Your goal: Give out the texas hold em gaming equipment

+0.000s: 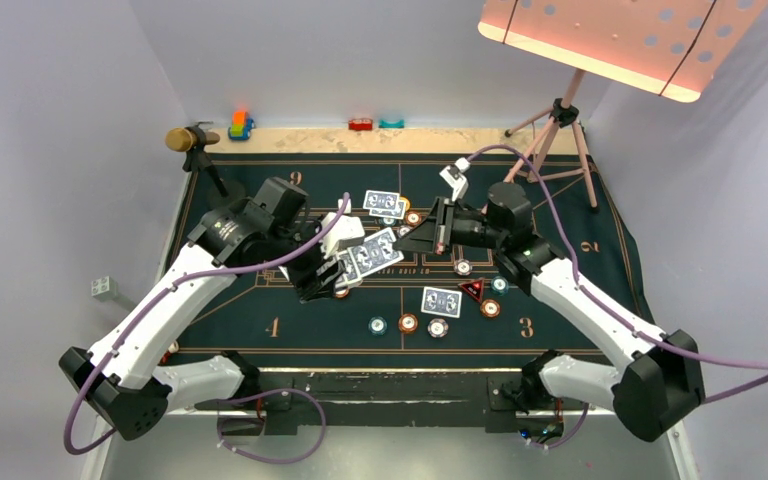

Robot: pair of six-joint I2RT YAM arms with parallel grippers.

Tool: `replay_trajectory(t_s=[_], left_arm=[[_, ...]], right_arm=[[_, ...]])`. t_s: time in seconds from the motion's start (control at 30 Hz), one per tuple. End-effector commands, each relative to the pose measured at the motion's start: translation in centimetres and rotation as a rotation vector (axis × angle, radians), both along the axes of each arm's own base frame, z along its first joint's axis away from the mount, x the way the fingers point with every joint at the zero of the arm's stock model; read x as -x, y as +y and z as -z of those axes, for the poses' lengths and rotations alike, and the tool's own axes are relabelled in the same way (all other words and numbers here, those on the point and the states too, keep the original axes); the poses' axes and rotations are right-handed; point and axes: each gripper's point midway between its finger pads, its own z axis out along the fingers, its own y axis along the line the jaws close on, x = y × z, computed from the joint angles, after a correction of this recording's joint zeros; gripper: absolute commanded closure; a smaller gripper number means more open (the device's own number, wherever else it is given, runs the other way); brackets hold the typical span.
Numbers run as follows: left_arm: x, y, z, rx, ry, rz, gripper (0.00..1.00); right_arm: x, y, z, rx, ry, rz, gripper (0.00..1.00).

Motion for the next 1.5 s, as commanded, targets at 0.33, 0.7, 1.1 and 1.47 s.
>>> replay_trajectory(t_s=[0.33,0.7,1.1,1.47], left_arm=[[-0.1,-0.2,-0.8,0.036,-0.032,0.000,1.00],[0.1,-0.3,-1.0,0.044,-0.026,0.008,1.00],[0.2,-0.3,-1.1,0.043,-0.020,0.011,1.00],[0.1,-0.6,-1.1,0.050,-0.015,0.014,1.00]], right_arm=[[-0.5,-9.0,5.5,0.123,0.128,0.232,1.00],[-1.4,-15.4,16.3,0.442,0.273,0.527,1.00],[-1.9,-17.0,21.0,0.536,0.336,0.617,1.00],[0.2,-19.9,19.7,0.705,0.343,0.673,0.50]])
